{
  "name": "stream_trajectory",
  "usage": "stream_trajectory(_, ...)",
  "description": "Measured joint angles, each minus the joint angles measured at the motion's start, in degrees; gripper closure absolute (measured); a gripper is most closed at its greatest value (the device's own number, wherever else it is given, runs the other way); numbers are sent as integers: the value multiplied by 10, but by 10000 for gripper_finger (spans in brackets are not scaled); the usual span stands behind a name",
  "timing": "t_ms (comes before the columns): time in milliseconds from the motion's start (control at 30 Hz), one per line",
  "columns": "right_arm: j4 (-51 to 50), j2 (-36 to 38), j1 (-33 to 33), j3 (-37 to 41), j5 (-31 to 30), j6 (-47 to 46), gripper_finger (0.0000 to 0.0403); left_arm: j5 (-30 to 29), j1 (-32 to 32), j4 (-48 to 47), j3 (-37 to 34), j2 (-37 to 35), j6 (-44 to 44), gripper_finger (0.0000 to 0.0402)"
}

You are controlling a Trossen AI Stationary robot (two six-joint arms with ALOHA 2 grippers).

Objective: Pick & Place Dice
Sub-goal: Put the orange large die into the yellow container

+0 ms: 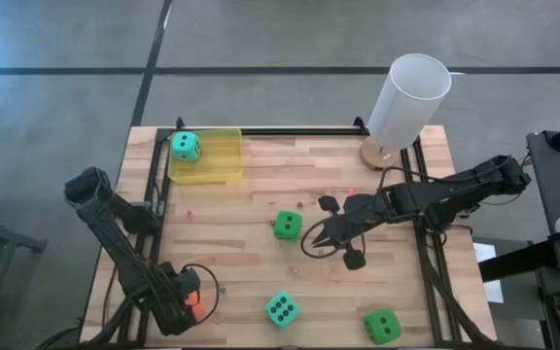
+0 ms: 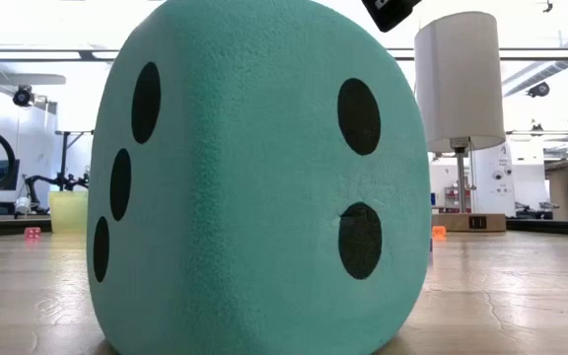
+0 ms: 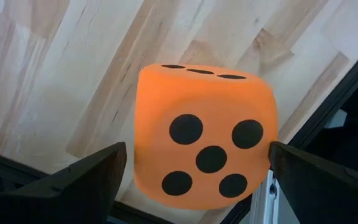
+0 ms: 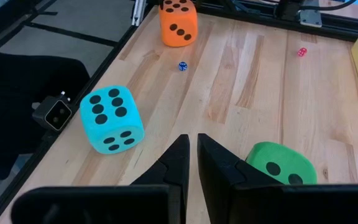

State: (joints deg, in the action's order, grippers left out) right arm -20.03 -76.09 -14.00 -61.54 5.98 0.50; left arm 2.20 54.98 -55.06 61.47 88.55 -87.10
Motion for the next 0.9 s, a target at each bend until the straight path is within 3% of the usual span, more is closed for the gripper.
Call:
stream_trajectory(367, 0, 0, 0, 0, 0, 0, 374, 0, 0, 20, 0, -5, 69, 3)
stream_trajectory(667, 0, 0, 0, 0, 0, -1, 374, 0, 0, 21, -1, -5, 67, 2)
stream_trajectory(900, 0, 0, 0, 0, 0, 1, 374, 11, 0, 89, -44, -9, 63, 2)
